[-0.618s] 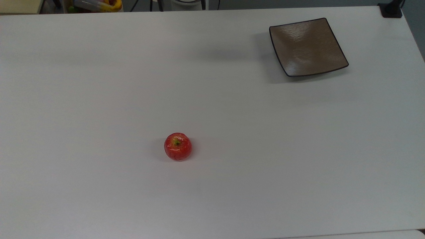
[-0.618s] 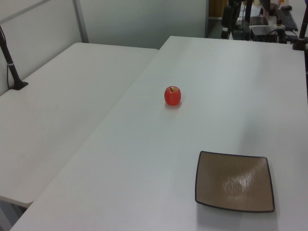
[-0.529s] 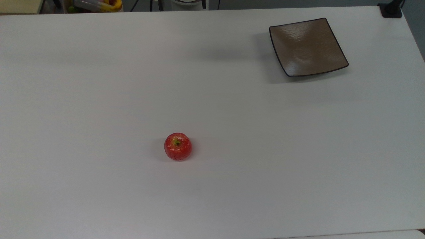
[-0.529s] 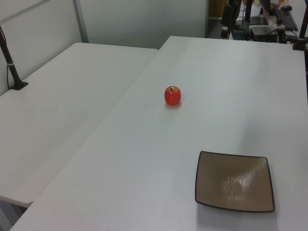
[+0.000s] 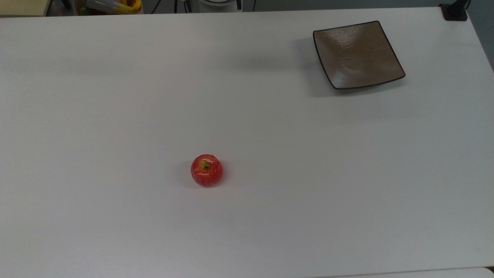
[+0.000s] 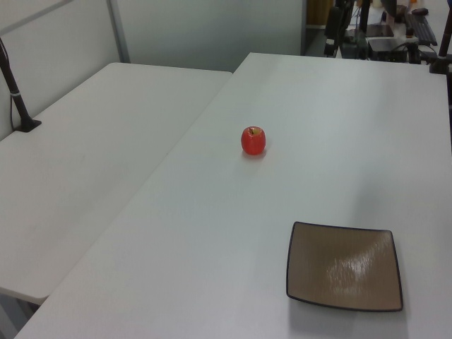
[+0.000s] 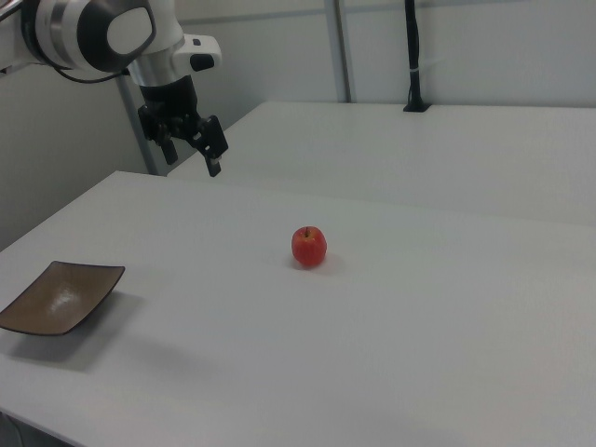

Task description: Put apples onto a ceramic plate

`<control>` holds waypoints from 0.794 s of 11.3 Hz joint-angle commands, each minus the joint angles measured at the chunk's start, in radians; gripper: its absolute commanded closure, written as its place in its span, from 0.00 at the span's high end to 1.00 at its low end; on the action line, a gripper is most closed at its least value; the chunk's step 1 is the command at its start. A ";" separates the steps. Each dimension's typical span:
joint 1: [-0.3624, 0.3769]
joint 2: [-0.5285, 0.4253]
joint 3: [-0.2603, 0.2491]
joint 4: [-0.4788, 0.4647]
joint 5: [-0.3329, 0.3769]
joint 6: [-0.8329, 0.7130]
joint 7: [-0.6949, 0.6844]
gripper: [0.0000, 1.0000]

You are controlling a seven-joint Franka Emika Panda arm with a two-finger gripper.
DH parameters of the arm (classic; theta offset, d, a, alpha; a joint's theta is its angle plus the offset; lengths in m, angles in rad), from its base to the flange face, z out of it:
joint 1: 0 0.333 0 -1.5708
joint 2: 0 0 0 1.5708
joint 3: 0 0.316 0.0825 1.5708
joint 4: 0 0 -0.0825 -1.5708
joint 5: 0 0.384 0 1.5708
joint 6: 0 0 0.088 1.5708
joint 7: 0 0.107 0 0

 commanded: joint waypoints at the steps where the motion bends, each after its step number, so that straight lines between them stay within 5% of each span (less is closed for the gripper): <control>1: 0.008 -0.008 -0.004 -0.008 0.006 -0.013 -0.019 1.00; 7: 0.009 0.024 0.006 -0.004 0.000 -0.002 -0.034 1.00; 9: 0.022 0.082 0.005 0.092 -0.006 -0.022 -0.030 1.00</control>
